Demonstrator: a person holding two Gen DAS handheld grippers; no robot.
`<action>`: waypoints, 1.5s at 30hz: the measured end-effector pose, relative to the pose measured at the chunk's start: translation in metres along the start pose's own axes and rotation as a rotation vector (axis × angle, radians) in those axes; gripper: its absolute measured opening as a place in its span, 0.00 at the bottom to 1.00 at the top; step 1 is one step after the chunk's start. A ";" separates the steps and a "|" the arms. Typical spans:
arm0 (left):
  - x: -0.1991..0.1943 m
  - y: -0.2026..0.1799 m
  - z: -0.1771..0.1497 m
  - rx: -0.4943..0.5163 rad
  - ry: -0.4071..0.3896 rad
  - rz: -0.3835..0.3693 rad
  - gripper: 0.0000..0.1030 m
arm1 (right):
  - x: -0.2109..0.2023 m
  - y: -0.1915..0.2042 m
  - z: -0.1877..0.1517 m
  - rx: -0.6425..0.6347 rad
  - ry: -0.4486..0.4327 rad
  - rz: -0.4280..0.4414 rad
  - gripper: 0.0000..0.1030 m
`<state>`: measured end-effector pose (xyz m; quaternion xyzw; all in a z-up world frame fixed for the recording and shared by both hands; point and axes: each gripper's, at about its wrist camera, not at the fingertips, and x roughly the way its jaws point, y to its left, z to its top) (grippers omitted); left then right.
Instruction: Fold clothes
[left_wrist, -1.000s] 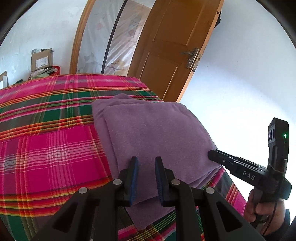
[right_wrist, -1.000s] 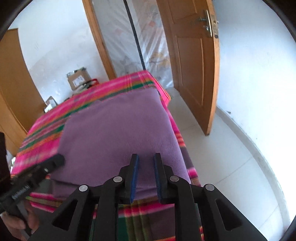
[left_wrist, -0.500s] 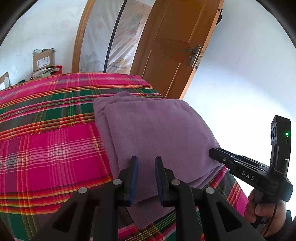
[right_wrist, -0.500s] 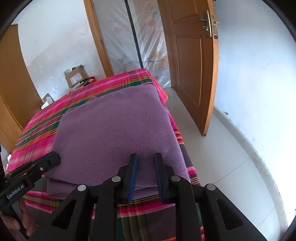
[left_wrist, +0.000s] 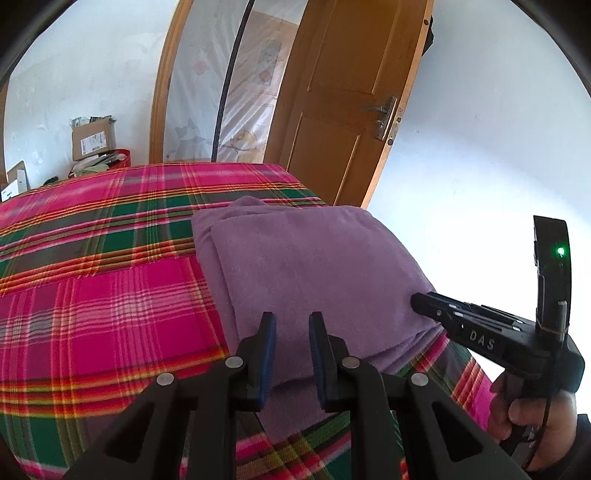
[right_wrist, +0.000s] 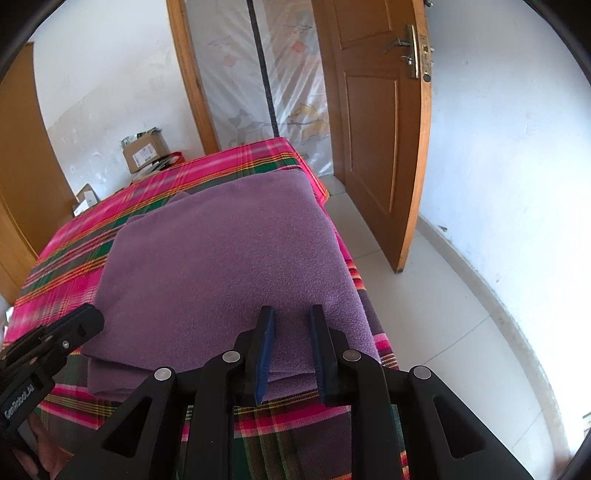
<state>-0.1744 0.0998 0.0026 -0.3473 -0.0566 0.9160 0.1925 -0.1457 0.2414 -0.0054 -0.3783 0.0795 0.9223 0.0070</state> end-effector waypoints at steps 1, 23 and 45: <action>-0.003 -0.001 -0.003 -0.003 0.002 0.003 0.18 | -0.004 0.001 -0.004 -0.006 0.004 0.000 0.20; -0.050 -0.023 -0.067 -0.033 0.124 0.099 0.18 | -0.063 0.026 -0.082 -0.131 0.059 0.010 0.35; -0.042 -0.029 -0.070 0.002 0.170 0.148 0.29 | -0.054 0.031 -0.085 -0.168 0.107 0.025 0.51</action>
